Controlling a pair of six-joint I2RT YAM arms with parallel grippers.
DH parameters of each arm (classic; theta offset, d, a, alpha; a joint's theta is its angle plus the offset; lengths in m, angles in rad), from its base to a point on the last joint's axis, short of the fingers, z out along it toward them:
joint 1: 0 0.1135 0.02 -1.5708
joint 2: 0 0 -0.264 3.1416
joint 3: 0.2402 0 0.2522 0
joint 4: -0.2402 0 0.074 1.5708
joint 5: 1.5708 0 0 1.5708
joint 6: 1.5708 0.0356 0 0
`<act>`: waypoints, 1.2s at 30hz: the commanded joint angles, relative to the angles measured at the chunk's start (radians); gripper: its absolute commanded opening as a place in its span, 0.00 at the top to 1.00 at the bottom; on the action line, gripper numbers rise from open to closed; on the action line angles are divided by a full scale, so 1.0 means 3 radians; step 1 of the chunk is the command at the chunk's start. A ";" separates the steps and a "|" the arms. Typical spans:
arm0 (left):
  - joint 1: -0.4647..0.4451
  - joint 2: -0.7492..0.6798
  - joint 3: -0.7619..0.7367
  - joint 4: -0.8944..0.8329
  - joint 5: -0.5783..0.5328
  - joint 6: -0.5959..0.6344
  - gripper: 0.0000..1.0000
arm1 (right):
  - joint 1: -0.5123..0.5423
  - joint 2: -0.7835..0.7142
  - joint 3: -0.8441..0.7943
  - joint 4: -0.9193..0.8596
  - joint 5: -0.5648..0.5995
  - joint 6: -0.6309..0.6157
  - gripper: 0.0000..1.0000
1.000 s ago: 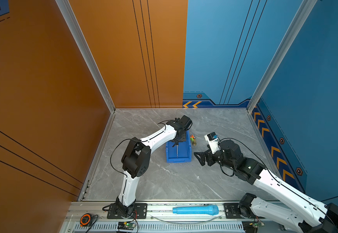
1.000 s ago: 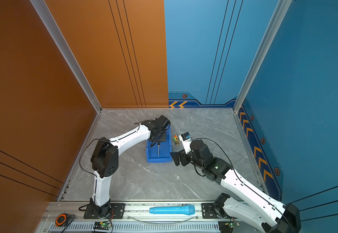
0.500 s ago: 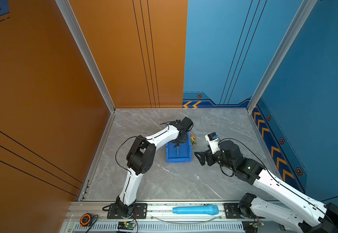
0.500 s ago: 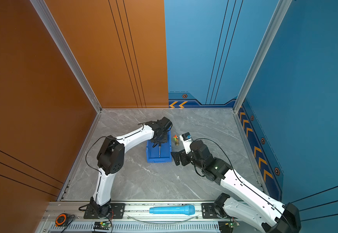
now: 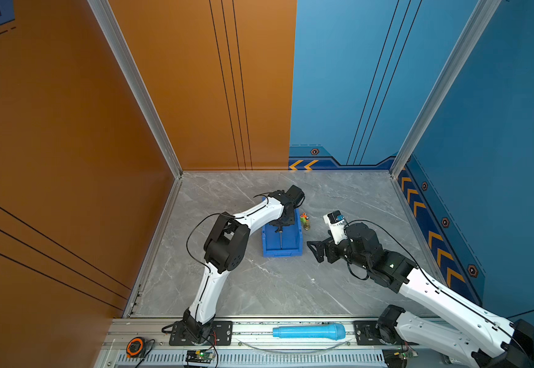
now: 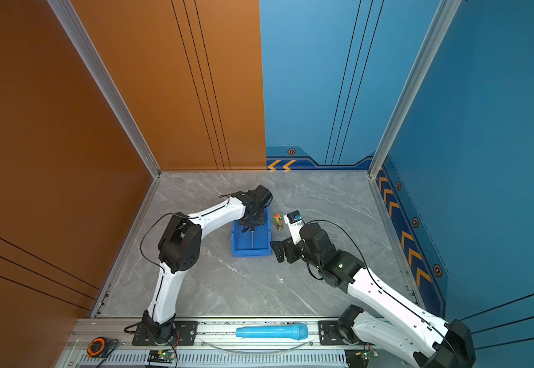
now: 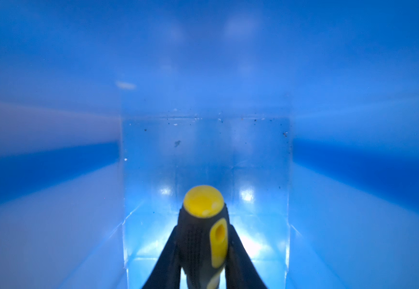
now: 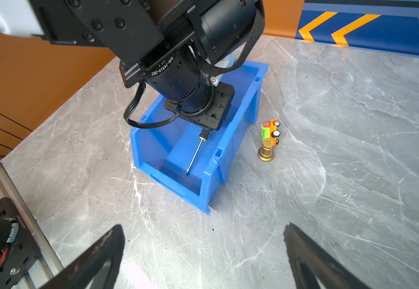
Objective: Put the screwdriver in the bin
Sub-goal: 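Lower the screwdriver tip into the bin and open the left gripper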
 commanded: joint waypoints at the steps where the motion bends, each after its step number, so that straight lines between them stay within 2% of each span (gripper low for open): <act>1: 0.0026 0.0096 0.0095 -0.0035 -0.0019 -0.0037 0.95 | -0.0022 -0.0064 -0.0062 0.0047 0.0119 0.0003 0.00; 15: 0.0016 0.0160 0.0049 -0.0031 -0.0028 -0.0071 0.92 | -0.0049 -0.0088 -0.0056 0.0048 0.0105 -0.0005 0.00; 25: -0.0070 -0.0106 -0.0050 -0.0015 -0.0246 -0.0024 0.92 | -0.0054 -0.0107 -0.0074 0.0048 0.0103 -0.0004 0.00; 36: -0.0086 -0.0053 -0.0135 -0.0006 -0.0114 -0.0148 0.92 | -0.0053 -0.0090 -0.0051 0.0067 0.0083 -0.0002 0.00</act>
